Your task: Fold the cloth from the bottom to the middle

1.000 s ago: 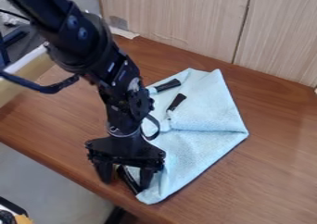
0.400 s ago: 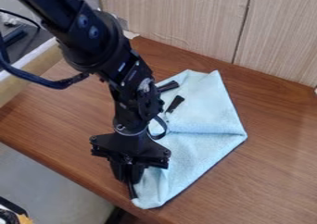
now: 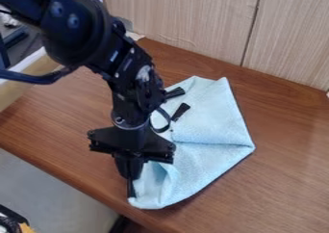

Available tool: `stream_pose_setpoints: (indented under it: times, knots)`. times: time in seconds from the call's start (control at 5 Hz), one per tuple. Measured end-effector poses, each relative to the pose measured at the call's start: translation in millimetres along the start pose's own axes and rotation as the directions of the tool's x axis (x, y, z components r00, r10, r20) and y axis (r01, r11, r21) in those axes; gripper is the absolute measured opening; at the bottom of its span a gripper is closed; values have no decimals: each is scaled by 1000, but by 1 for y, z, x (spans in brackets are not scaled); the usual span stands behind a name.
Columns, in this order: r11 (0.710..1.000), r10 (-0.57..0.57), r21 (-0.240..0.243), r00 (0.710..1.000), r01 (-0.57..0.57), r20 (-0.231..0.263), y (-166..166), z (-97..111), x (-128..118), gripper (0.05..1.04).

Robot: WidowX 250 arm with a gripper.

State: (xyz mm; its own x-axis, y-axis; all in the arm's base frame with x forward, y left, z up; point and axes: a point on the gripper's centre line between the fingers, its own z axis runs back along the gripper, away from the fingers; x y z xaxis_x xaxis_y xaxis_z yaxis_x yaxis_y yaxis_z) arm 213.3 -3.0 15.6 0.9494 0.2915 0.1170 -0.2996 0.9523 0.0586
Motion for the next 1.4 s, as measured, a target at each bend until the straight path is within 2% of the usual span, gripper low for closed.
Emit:
stream_pose_setpoints:
  times: [0.2, 0.4, 0.6, 0.8, 1.0, 1.2, 1.4]
  knots:
    - [1000, 16, -18, 999, -15, 38, -4, 18, 13, 64]
    - [999, 15, -49, 997, -11, 81, -14, 34, 36, 64]
    - [998, -33, -53, 994, 38, 101, -34, 42, 67, 64]
    - [994, -77, -74, 992, 85, 102, -50, 37, 92, 64]
    - [986, -149, -65, 986, 154, 78, -65, 17, 112, 64]
    - [979, -186, -82, 982, 189, 43, -78, -3, 124, 64]
    - [973, -216, -76, 976, 217, 19, -84, -19, 131, 64]
